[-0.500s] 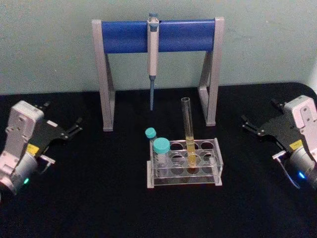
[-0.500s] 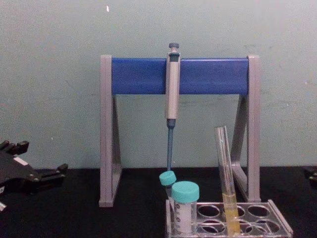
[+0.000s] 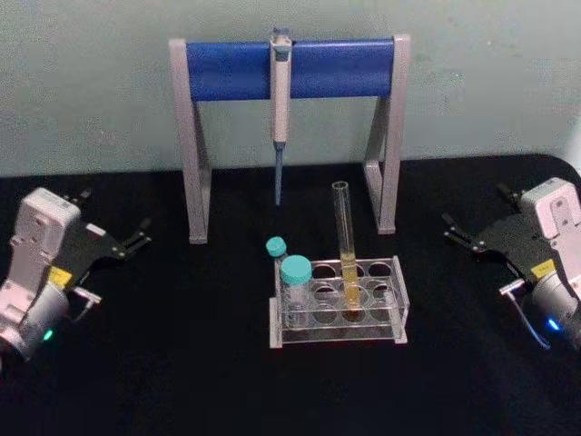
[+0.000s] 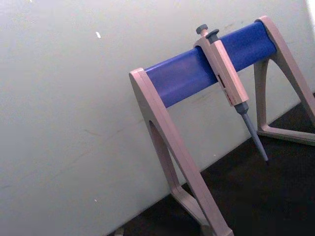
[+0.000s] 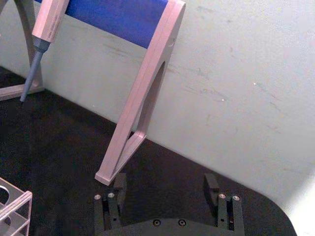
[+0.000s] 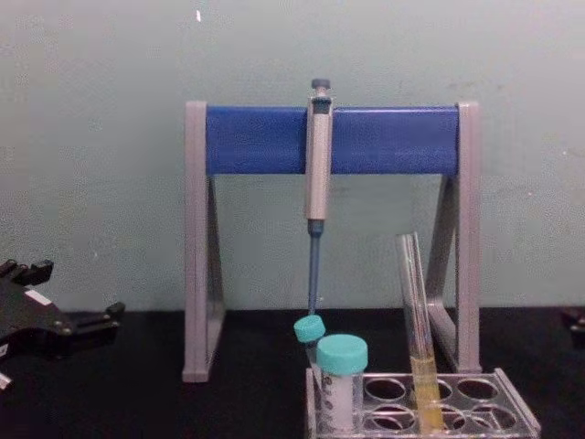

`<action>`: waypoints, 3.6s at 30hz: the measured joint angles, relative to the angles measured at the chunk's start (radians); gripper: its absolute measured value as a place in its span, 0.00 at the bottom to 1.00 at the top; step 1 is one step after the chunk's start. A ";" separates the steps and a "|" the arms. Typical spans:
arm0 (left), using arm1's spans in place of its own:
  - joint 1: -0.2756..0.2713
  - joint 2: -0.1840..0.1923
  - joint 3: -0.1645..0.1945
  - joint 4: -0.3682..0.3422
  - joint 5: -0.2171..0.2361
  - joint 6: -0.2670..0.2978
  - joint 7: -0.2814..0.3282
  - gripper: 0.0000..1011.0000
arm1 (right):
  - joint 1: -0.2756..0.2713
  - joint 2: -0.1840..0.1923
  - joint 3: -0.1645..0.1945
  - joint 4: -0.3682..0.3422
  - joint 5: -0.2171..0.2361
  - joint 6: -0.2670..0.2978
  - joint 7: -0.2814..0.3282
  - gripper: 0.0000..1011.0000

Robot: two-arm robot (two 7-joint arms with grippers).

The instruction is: Pick up the test tube from the test tube rack, shake it, then place it back into the test tube rack.

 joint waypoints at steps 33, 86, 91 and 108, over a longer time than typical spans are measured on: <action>0.000 0.000 0.000 0.000 0.000 0.000 0.000 0.99 | -0.004 -0.004 0.012 0.000 0.000 -0.002 0.002 0.99; 0.000 0.000 0.000 0.000 0.000 0.000 0.000 0.99 | 0.055 -0.101 0.034 -0.086 0.189 0.098 0.477 0.99; 0.000 0.000 0.000 0.000 0.000 0.000 0.000 0.99 | 0.080 -0.121 0.028 -0.073 0.187 0.144 0.489 0.99; 0.000 0.000 0.000 0.000 0.000 0.000 0.000 0.99 | 0.114 -0.145 0.016 -0.055 0.184 0.269 0.494 0.99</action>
